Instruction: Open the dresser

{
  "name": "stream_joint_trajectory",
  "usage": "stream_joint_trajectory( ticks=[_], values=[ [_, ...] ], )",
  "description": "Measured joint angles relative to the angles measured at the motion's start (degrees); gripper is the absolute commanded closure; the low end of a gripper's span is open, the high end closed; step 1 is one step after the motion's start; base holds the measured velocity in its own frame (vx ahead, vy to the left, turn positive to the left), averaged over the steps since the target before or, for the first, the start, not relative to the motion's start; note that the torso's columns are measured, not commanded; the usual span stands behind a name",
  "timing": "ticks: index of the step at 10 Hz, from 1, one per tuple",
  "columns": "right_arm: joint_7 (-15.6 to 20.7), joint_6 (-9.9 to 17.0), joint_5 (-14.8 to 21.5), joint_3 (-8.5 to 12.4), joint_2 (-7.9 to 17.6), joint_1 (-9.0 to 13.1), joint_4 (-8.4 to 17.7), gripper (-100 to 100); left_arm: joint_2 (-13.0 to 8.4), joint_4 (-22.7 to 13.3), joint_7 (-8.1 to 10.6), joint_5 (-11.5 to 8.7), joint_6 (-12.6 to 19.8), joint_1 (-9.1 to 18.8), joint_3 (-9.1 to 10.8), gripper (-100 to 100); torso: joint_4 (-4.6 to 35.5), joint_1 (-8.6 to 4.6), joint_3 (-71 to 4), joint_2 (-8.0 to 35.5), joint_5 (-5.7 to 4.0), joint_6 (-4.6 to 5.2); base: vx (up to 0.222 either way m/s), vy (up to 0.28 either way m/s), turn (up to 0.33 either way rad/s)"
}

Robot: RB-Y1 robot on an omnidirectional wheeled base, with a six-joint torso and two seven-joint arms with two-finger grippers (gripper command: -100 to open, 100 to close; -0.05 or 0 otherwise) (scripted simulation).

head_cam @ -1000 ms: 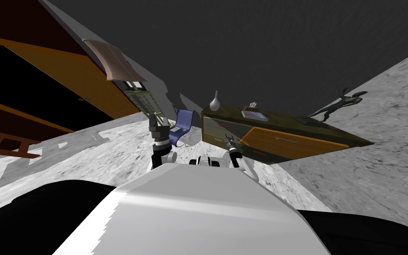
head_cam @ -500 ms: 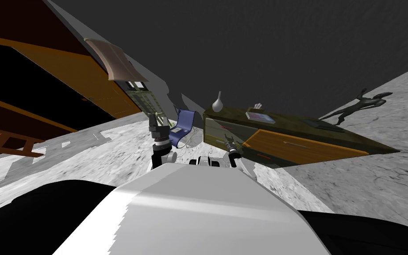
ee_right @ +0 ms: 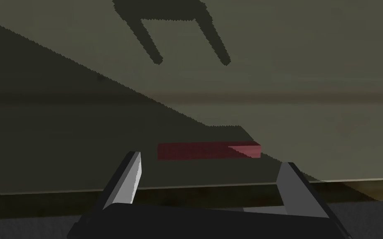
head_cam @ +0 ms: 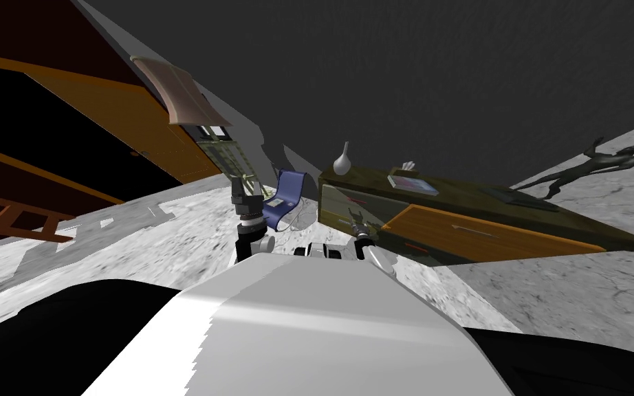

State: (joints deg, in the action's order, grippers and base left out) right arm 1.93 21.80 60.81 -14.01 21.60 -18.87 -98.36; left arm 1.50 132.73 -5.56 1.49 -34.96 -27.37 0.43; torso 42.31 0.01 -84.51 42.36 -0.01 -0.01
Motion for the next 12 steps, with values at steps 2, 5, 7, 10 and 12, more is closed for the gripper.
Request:
stream_joint_trajectory(
  ticks=[2, 5, 7, 10, 12],
  values=[
    [-0.2, 1.2, 2.5, -0.2, 0.4, -0.2, 0.8, -100, 0.0, 0.0, 0.00, 0.0, 0.0, 0.0, 0.00, 0, 0.0, -0.05, -0.1, -0.1, 0.00, 0.02, 0.050, 0.035, 0.012],
    [-0.2, 3.9, 5.8, -1.1, 1.2, 0.6, 3.3, -100, 0.0, 0.0, 0.00, 0.0, 0.0, 0.0, 0.00, 0, 0.0, -0.06, 0.0, 0.0, 0.00, 0.02, 0.054, 0.035, 0.021],
    [-0.7, 5.9, 8.9, -1.8, 1.8, 1.1, 5.7, -100, 0.0, 0.0, 0.00, 0.0, 0.0, 0.0, 0.00, 0, 0.0, 0.04, -0.1, -0.1, 0.03, 0.01, 0.069, 0.057, 0.027],
    [-0.4, 9.9, 13.2, -3.2, 3.2, 1.9, 9.1, -100, 0.0, 0.0, 0.00, 0.0, 0.0, 0.0, 0.00, 0, 0.0, 0.02, -0.1, -0.1, 0.01, 0.01, 0.070, 0.055, 0.027],
    [-1.3, 12.3, 17.1, -4.1, 3.7, 3.1, 12.6, -100, 0.0, 0.0, 0.00, 0.0, 0.0, 0.0, 0.00, 0, 0.0, -0.06, -0.1, -0.1, -0.01, 0.01, 0.067, 0.042, 0.028]
  ],
)
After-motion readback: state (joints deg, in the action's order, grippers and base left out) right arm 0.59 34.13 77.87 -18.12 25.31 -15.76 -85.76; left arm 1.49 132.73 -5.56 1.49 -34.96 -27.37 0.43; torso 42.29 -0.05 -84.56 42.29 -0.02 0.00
